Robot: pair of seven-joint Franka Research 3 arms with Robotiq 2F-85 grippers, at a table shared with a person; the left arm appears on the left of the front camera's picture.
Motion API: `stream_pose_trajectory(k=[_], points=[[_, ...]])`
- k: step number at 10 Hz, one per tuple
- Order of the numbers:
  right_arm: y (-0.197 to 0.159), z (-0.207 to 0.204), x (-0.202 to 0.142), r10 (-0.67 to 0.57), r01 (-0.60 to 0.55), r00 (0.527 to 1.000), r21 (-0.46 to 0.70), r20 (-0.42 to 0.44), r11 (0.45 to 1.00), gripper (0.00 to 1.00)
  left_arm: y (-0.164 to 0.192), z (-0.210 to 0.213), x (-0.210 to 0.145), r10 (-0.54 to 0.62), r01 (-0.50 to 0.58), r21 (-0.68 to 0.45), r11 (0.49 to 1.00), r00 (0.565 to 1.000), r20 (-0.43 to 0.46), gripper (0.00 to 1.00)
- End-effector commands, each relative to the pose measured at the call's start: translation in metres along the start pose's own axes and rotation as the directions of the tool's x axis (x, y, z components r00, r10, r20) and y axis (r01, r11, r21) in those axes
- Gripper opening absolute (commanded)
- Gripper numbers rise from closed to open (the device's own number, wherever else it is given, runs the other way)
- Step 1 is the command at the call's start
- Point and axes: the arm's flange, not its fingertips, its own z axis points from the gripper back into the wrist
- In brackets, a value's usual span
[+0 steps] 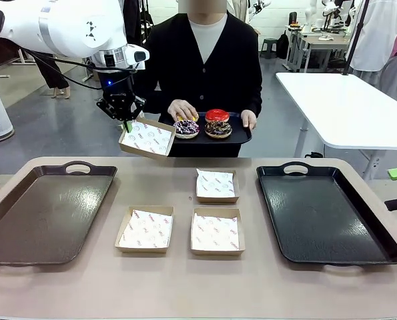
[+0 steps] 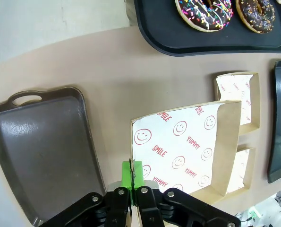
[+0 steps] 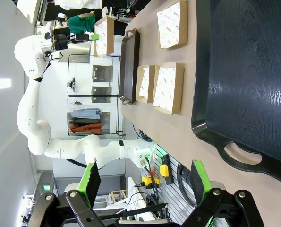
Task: Individually package the donuts and arrange them on the tray.
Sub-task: Place the picked Paper togo box on the Handle tray while simultaneously picking up another Paper togo box from the table with the other hand.
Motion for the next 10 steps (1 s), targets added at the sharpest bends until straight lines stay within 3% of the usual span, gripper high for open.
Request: stream_pose_trajectory(k=[1,10], points=[[0.0017,0.0006,0.0017,0.0,0.0,1.0,0.015,0.006,1.0,1.0,0.0028,0.0027,-0.0011,-0.003,0.003,0.001,1.0,1.0,0.004,0.0],[0.0017,0.0006,0.0017,0.0,0.0,1.0,0.015,0.006,1.0,1.0,0.0028,0.0027,-0.0011,-0.003,0.003,0.001,1.0,1.0,0.004,0.0]])
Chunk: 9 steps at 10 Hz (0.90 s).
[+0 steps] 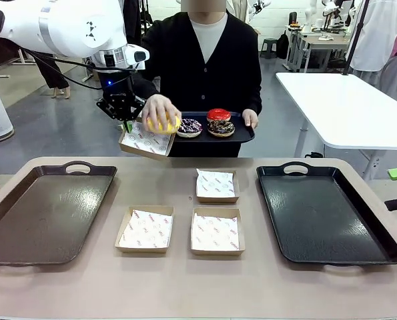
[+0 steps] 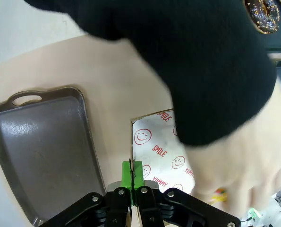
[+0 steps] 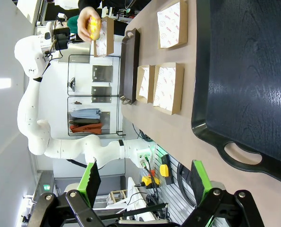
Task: Individually package the donuts and arrange them on the tray.
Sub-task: Place the picked Paper togo box on the Handle tray while simultaneously picking up another Paper togo box from the table with the other hand.
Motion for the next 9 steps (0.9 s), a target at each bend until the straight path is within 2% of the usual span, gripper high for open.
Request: stream_pose_trajectory(k=[1,9], points=[[0.0017,0.0006,0.0017,0.0,0.0,1.0,0.015,0.006,1.0,1.0,0.0028,0.0027,-0.0011,-0.003,0.003,0.001,1.0,1.0,0.004,0.0],[0.0017,0.0006,0.0017,0.0,0.0,1.0,0.015,0.006,1.0,1.0,0.0028,0.0027,-0.0011,-0.003,0.003,0.001,1.0,1.0,0.004,0.0]])
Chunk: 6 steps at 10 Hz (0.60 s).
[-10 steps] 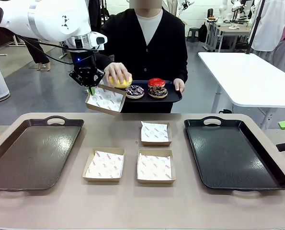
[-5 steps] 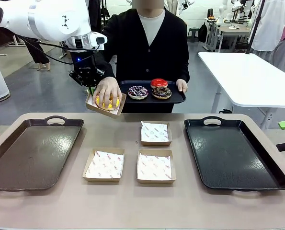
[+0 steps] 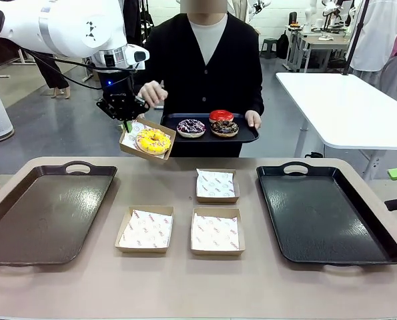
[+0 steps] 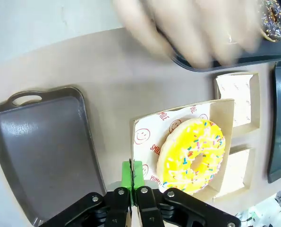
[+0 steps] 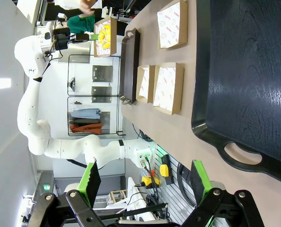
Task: Individually package the donuts and arrange them on the tray.
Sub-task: Place the picked Paper togo box on the Handle tray while simultaneously picking up another Paper togo box from the table with the other hand.
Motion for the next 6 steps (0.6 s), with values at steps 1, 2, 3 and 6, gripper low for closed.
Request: stream_pose_trajectory(k=[1,2,3,6], points=[[0.0017,0.0006,0.0017,0.0,0.0,1.0,0.015,0.006,1.0,1.0,0.0027,0.0027,-0.0011,-0.003,0.003,0.001,1.0,1.0,0.004,0.0],[0.0017,0.0006,0.0017,0.0,0.0,1.0,0.015,0.006,1.0,1.0,0.0027,0.0027,-0.0011,-0.003,0.003,0.001,1.0,1.0,0.004,0.0],[0.0017,0.0006,0.0017,0.0,0.0,1.0,0.015,0.006,1.0,1.0,0.0027,0.0027,-0.0011,-0.003,0.003,0.001,1.0,1.0,0.004,0.0],[0.0017,0.0006,0.0017,0.0,0.0,1.0,0.015,0.006,1.0,1.0,0.0027,0.0027,-0.0011,-0.003,0.003,0.001,1.0,1.0,0.004,0.0]])
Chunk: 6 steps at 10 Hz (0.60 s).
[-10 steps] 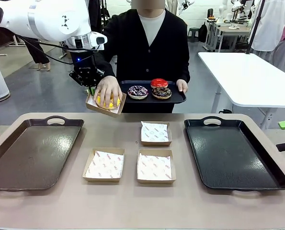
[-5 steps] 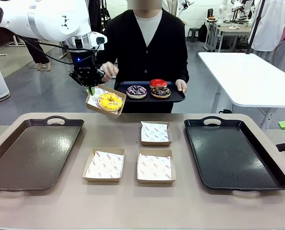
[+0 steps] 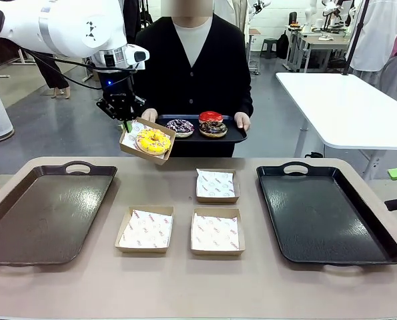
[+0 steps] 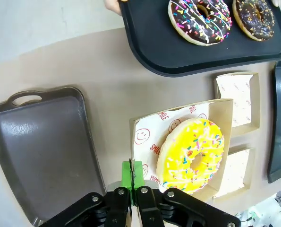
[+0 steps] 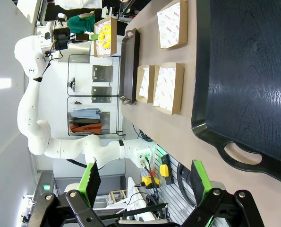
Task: Individually package the donuts and arrange them on the tray.
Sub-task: Place the picked Paper togo box on the Handle tray while simultaneously picking up another Paper togo box from the table with the other hand.
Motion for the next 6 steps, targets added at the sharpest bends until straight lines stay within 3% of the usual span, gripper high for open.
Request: stream_pose_trajectory(k=[1,3,4,6], points=[[0.002,0.001,0.002,0.0,0.0,1.0,0.015,0.006,1.0,1.0,0.003,0.003,-0.001,-0.003,0.003,0.001,1.0,1.0,0.004,0.0],[0.0,0.0,0.0,0.0,0.0,1.0,0.0,0.0,1.0,1.0,0.0,0.0,0.0,0.0,0.0,0.0,1.0,1.0,0.0,0.01],[0.023,-0.015,0.02,0.045,-0.043,0.999,-0.106,0.015,0.993,1.0,0.013,-0.003,0.005,0.046,-0.046,-0.019,0.999,0.998,-0.039,0.01],[0.093,-0.057,0.066,0.08,-0.095,0.995,-0.271,-0.067,0.958,1.0,0.048,0.019,-0.014,0.017,-0.02,-0.067,0.998,0.999,-0.041,0.01]])
